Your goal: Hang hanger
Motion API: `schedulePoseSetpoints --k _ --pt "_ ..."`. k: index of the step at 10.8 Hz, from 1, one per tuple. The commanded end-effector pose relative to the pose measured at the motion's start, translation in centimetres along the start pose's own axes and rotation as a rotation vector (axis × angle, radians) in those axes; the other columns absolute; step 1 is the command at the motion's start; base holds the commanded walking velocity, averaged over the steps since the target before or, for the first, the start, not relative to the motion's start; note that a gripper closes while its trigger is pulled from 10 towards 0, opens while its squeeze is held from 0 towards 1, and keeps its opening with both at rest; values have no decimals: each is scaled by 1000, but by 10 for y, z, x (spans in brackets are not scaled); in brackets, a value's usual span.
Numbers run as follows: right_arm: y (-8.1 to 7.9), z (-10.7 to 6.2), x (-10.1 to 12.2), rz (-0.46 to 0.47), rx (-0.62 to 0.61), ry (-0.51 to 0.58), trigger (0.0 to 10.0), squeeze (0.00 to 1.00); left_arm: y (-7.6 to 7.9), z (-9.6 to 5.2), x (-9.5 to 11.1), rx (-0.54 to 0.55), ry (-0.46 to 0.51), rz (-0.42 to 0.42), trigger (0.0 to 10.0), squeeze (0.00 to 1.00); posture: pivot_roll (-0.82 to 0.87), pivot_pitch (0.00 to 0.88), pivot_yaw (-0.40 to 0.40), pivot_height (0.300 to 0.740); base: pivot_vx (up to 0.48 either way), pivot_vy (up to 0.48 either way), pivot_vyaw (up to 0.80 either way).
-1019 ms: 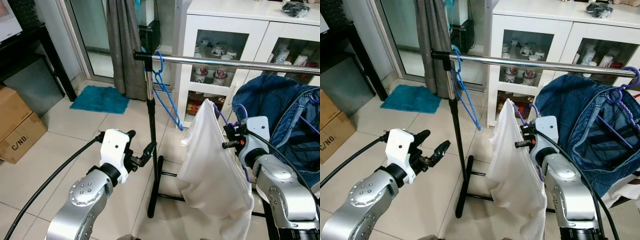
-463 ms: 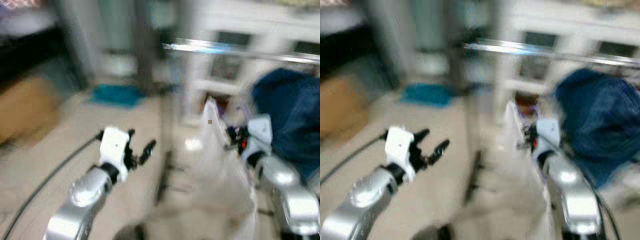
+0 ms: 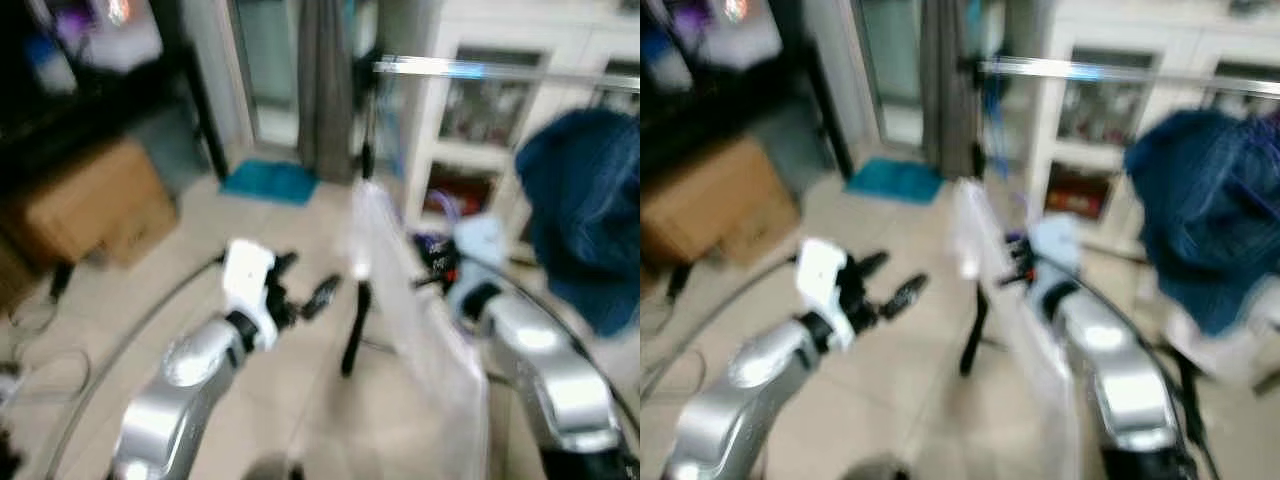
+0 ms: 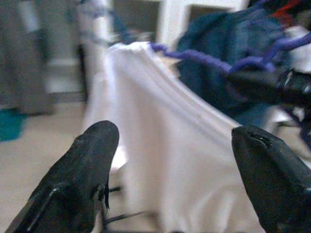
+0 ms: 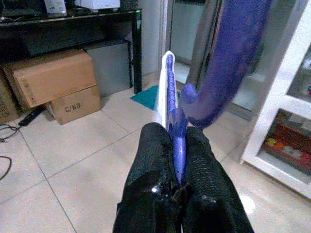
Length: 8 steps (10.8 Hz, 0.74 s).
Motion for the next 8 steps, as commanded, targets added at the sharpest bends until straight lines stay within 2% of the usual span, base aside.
schedulePoseSetpoints --k 1,2,3,4,6,7,8 --pt "-12 2 22 -27 53 79 0 0 -4 4 -3 -13 -23 4 10000 1000 -70 0 41 740 0 0 0" --pt "-25 2 28 -36 110 106 0 0 -6 16 -6 -27 -47 15 10000 1000 -73 0 41 740 0 0 0" --pt "-30 1 30 -33 133 118 0 0 -6 24 -6 -36 -55 32 10000 1000 -75 0 43 740 0 0 0" --pt "-36 -1 33 -33 167 138 0 0 -11 35 0 -21 -44 20 10000 0 -80 0 47 740 0 0 0" --pt "-43 -6 39 -23 216 173 0 0 -16 51 8 -11 -18 -7 10000 0 -88 0 58 740 0 0 0" --pt "-44 -10 40 -17 230 184 0 0 -25 59 16 31 19 0 10000 0 -95 0 58 740 0 0 0" --pt "-44 -10 41 -16 233 186 0 0 -29 62 17 48 20 -2 10000 0 -97 0 57 740 0 0 0"
Point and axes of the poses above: a point about 5 cm out from each wrist's last joint towards the gripper, its own z axis pointing out of the wrist towards the gripper, its own x axis along the axis of the wrist's last joint, y = z × x, the point moved 6 cm from there along z, pointing out of the wrist towards the gripper, and after that the axes turned 4 degrees about z, right-handed, at the moved point
